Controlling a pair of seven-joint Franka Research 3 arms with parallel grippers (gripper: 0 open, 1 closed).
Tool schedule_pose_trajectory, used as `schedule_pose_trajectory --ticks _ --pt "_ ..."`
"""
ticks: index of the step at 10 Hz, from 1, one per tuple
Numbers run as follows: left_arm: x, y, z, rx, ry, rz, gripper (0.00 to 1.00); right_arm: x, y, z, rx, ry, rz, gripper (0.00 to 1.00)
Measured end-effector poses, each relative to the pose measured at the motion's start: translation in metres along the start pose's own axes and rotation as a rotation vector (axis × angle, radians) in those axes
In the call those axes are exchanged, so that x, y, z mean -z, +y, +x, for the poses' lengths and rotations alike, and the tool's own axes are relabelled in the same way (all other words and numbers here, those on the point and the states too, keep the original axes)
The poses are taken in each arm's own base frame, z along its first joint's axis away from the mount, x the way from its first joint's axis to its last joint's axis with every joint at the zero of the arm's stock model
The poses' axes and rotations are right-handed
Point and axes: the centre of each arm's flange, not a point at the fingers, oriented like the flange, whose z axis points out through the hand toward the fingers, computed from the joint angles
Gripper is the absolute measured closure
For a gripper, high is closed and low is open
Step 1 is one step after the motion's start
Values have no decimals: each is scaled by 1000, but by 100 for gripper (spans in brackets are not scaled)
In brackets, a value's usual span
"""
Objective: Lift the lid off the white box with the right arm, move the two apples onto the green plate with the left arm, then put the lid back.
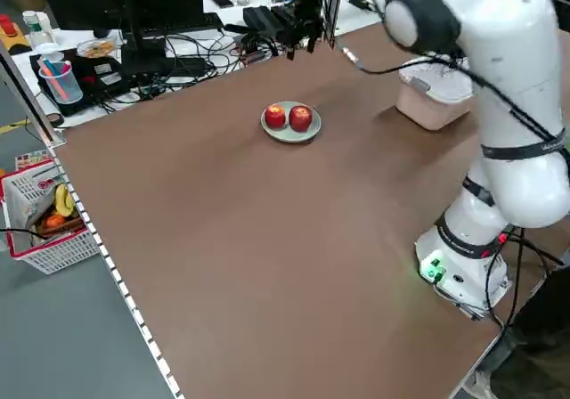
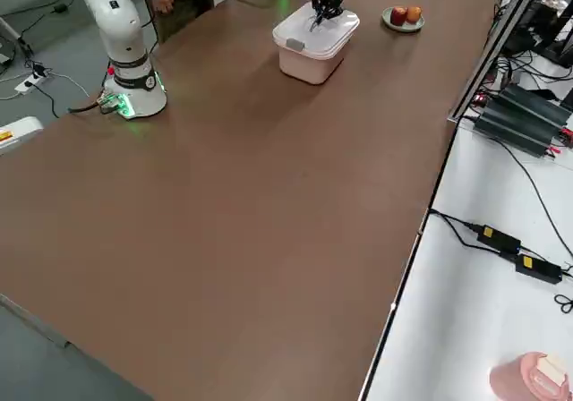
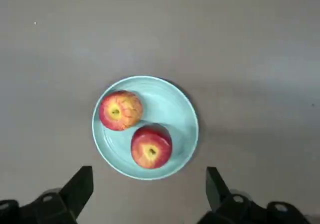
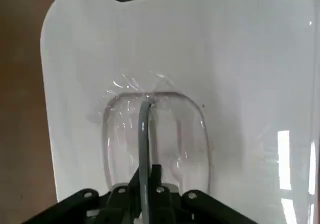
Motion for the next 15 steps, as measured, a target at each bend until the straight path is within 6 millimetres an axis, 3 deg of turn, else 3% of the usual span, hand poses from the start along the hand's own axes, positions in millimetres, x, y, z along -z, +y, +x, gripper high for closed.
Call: schedule_pose_trajectory --ticks 4,7,9,12,13,15 --pt "75 -2 -20 -130 61 -19 0 -1 1 -1 -4 -1 0 93" --pt "123 2 -48 -210 64 24 0 -1 1 0 -34 -2 1 91" --pt "153 -10 -70 -242 41 24 0 -4 1 0 -42 -6 2 71" --pt "205 -34 -107 -300 38 29 0 -4 0 1 -45 -6 2 61" --pt "217 -42 -116 -304 39 33 0 -4 0 1 -46 -6 3 60" --pt "229 -49 -125 -296 20 37 0 -4 0 1 -49 -6 1 47"
